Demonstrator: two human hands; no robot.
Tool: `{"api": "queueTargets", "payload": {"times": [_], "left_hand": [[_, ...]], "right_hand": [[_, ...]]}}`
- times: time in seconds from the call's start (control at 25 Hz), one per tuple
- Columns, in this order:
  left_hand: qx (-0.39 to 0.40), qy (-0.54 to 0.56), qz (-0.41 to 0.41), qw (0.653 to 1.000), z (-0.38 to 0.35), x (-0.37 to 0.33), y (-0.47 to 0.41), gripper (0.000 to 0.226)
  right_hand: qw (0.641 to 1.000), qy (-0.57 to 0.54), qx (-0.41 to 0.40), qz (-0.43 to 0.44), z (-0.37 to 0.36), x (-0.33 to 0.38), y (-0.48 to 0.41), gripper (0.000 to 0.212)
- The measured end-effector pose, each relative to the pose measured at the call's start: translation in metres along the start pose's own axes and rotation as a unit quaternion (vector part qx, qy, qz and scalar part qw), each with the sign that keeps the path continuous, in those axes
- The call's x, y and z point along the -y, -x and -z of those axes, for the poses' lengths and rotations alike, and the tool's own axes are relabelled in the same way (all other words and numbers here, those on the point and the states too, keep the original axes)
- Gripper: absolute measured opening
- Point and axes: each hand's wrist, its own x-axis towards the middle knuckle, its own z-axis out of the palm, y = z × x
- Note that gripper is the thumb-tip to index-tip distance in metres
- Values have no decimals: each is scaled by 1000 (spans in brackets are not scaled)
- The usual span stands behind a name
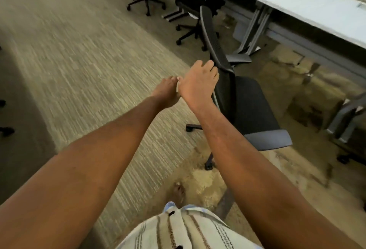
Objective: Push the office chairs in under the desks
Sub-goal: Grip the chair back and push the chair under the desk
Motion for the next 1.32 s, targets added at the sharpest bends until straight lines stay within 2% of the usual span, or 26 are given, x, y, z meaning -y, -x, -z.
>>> {"api": "queueTargets", "payload": {"times": [0.08, 0.16, 0.28, 0.36, 0.44, 0.56, 0.6, 0.68, 0.8, 0.88, 0.96, 1.04, 1.32], "left_hand": [[-27, 24, -29, 999, 12, 2, -43, 42], [-18, 18, -49, 998, 26, 1, -82, 45], [-59, 37, -33, 997, 45, -2, -139, 67], [-67, 50, -68, 994, 49, -2, -177, 80], [-69, 17, -95, 993, 52, -2, -205, 89], [-25, -55, -171, 983, 61, -2, -276, 98], [-17, -79, -209, 974, 60, -10, -297, 98], [-43, -88, -246, 964, 58, -13, -309, 82], [-117, 7, -302, 946, 45, -30, -333, 45], [-150, 71, -329, 930, 31, -46, -344, 30], [-187, 96, -329, 921, 26, -49, -351, 28], [-193, 111, -343, 912, 20, -61, -363, 27], [-206, 142, -319, 914, -11, -129, -371, 24]], "right_hand": [[999, 6, -32, -17, 0, 10, -40, 57], [998, 20, -27, -46, -1, 12, -77, 63], [995, 49, 16, -80, -3, 3, -117, 74], [988, 59, 53, -130, -20, -7, -130, 79], [985, 61, 87, -136, -32, -14, -137, 81], [981, 79, 47, -171, -53, -19, -154, 81], [977, 88, 29, -192, -55, -21, -162, 76], [978, 112, -2, -178, -56, -26, -164, 64], [964, 143, -50, -220, -54, -36, -182, 58], [948, 167, -59, -264, -54, -49, -188, 60], [947, 182, -63, -257, -53, -57, -190, 60], [941, 197, -71, -266, -52, -70, -198, 60], [934, 243, -113, -236, -31, -151, -216, 62]]}}
